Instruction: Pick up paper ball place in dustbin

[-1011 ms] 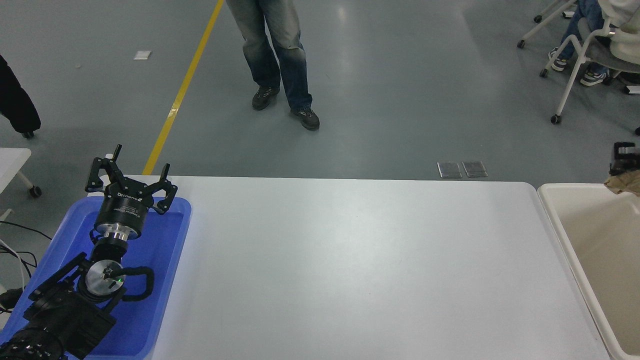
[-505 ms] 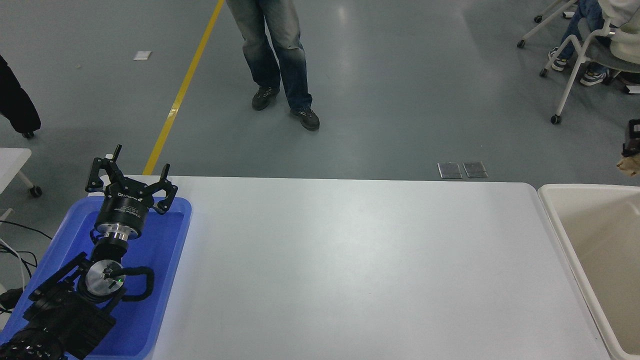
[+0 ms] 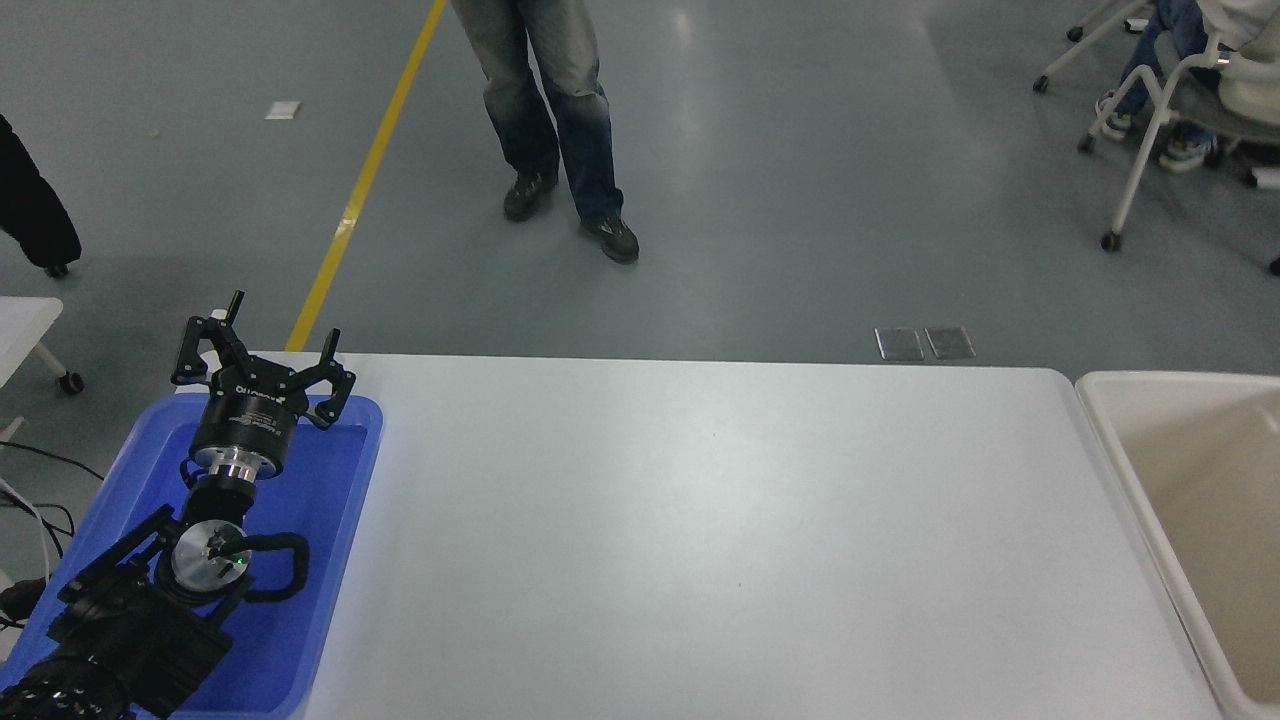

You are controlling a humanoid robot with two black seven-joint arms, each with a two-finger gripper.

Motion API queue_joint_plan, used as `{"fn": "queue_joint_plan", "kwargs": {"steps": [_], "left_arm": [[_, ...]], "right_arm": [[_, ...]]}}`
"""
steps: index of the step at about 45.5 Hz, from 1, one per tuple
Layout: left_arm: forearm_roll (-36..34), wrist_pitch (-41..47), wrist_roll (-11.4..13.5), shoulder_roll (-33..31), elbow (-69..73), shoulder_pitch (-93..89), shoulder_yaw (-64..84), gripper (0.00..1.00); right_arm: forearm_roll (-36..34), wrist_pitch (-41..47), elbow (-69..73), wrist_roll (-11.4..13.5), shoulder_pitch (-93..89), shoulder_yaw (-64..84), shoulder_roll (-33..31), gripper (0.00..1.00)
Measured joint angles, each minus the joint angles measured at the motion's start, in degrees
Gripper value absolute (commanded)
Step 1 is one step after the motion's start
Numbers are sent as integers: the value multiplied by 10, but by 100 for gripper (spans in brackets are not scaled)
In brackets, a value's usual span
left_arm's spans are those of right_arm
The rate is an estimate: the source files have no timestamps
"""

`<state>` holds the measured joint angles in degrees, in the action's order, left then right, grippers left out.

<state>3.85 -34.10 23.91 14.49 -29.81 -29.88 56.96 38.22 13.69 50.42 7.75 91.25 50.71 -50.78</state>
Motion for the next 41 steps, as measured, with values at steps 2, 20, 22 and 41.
{"fn": "queue_joint_plan", "kwargs": {"steps": [2, 20, 22, 41], "left_arm": [[0, 0, 0, 0, 0, 0, 0, 100], [0, 0, 0, 0, 0, 0, 1, 100], [0, 0, 0, 0, 0, 0, 1, 100], [0, -1, 0, 0, 0, 0, 1, 100]], "right_arm": [[-13, -16, -24, 0, -36, -13, 9, 0], [-69, -130, -245, 0, -313, -173, 107, 0], [-71, -138, -268, 0, -334, -188, 120, 0], [-108, -192, -413, -1, -484, -268, 210, 0]]}}
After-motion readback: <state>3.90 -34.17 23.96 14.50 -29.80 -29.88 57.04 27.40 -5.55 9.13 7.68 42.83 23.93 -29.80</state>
